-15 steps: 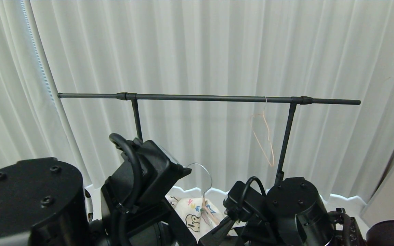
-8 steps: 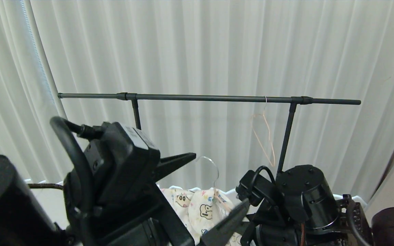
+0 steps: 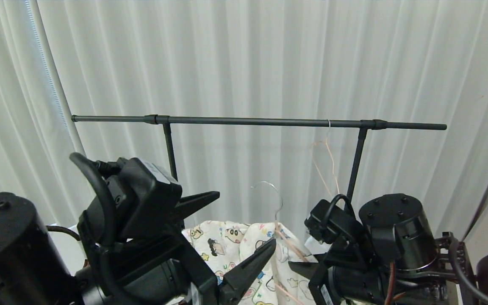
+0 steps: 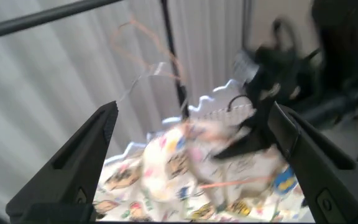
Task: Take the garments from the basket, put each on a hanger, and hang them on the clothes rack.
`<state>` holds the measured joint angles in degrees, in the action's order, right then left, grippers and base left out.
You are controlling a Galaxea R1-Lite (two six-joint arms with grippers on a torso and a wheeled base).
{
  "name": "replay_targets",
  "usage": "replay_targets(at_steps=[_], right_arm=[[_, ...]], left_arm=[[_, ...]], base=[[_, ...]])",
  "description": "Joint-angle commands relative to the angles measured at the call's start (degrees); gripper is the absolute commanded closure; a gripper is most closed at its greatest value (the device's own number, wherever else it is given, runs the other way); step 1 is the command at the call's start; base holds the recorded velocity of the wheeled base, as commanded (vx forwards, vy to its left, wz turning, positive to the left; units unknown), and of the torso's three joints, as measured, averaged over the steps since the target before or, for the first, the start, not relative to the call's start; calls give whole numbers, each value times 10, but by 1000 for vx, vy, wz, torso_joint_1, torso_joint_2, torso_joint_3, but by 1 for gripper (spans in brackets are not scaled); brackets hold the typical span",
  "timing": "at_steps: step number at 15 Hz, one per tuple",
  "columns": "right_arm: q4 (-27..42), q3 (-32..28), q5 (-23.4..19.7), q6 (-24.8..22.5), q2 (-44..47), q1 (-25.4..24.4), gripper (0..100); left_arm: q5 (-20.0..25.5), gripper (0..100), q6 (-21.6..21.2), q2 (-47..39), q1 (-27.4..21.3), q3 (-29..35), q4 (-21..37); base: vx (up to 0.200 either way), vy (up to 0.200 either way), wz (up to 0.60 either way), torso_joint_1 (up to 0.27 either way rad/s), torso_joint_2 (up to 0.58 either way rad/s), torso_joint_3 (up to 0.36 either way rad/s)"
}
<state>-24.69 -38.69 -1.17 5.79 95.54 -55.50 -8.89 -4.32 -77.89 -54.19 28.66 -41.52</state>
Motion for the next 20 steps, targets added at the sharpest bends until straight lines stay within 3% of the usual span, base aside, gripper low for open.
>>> replay_targets(at_steps=[1, 5, 7, 11, 14, 16, 20], right_arm=[[12, 9, -3, -11, -37, 22, 100], [34, 22, -10, -17, -81, 30, 100], [47, 35, -44, -61, -112, 34, 100], [80, 54, -97, -152, -144, 53, 100], [83, 71, -127, -192, -164, 58, 100], [83, 78, -133, -200, -174, 58, 100], [81, 80, -151, -219, -203, 58, 100]], left_arm=[[0, 0, -1, 13, 29, -41, 2], [0, 0, -2, 24, 41, -102, -4], [10, 0, -6, 23, 41, -131, -20], [93, 0, -42, 38, 58, -170, -20], [163, 0, -97, 41, 107, -191, -20], [165, 0, -98, 38, 120, -193, -20], [165, 0, -96, 40, 213, -265, -19]], base=[[0, 0, 0, 0, 0, 0], [0, 0, 0, 0, 0, 0], [0, 0, 0, 0, 0, 0], [0, 0, 0, 0, 0, 0], [0, 0, 0, 0, 0, 0], [0, 0, 0, 0, 0, 0], [0, 0, 0, 0, 0, 0]])
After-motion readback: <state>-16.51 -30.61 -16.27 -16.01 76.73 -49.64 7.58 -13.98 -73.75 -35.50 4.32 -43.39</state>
